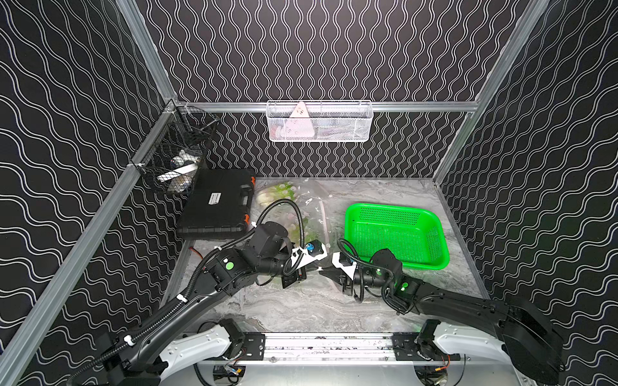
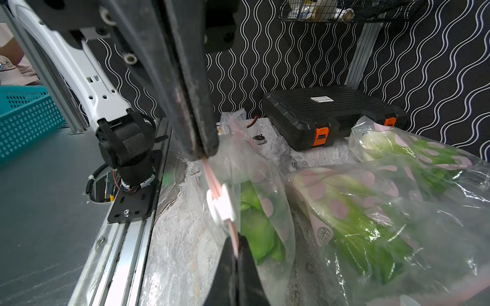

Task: Open the zip-top bag and take out the chinese cabbages
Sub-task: Adjust the zipper food storage bag at the center of the board, then unzip the zipper on the zipper food storage bag.

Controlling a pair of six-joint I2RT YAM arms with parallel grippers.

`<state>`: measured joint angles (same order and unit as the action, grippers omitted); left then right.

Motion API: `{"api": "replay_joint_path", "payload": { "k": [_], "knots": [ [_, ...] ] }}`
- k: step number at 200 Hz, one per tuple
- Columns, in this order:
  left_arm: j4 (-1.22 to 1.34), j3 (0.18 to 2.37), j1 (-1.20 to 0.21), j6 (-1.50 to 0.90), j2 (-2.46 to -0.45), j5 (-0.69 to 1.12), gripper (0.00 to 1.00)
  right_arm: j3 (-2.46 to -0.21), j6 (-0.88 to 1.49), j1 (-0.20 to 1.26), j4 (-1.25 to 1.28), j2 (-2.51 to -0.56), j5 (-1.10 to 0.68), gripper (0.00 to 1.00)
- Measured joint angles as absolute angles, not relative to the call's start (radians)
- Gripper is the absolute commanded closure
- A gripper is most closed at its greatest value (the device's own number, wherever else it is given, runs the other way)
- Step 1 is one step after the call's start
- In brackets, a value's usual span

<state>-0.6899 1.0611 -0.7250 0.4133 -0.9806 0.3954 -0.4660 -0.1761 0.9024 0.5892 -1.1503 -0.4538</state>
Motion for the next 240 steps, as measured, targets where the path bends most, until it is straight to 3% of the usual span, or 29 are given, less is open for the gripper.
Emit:
{"api": "replay_joint_path", "payload": {
  "k": [9,18,27,39,81,118,240],
  "knots": [
    [-0.687,1.052,-0.725,0.414,-0.97,0.396,1.0,-0.466,-0.175,0.903,0.59,-1.15,-0.453,0.68],
    [-0.682,1.045,-0.725,0.414,-0.961,0.398,1.0,-0.463,-0.17,0.903,0.6,-1.15,-0.452,0.49],
    [-0.68,1.037,-0.725,0.414,-0.952,0.399,1.0,-0.455,-0.168,0.903,0.627,-1.151,-0.442,0.39],
    [-0.677,1.026,-0.725,0.413,-0.94,0.401,1.0,-0.439,-0.168,0.903,0.662,-1.15,-0.427,0.34],
    [-0.659,1.002,-0.725,0.413,-0.912,0.403,1.0,-0.45,-0.146,0.903,0.686,-1.085,-0.42,0.35],
    [-0.639,0.992,-0.725,0.413,-0.888,0.398,1.0,-0.509,-0.139,0.903,0.67,-1.082,-0.474,0.44],
    [-0.626,0.991,-0.725,0.413,-0.865,0.42,1.0,-0.512,-0.086,0.903,0.688,-1.139,-0.524,0.59]
  ]
}}
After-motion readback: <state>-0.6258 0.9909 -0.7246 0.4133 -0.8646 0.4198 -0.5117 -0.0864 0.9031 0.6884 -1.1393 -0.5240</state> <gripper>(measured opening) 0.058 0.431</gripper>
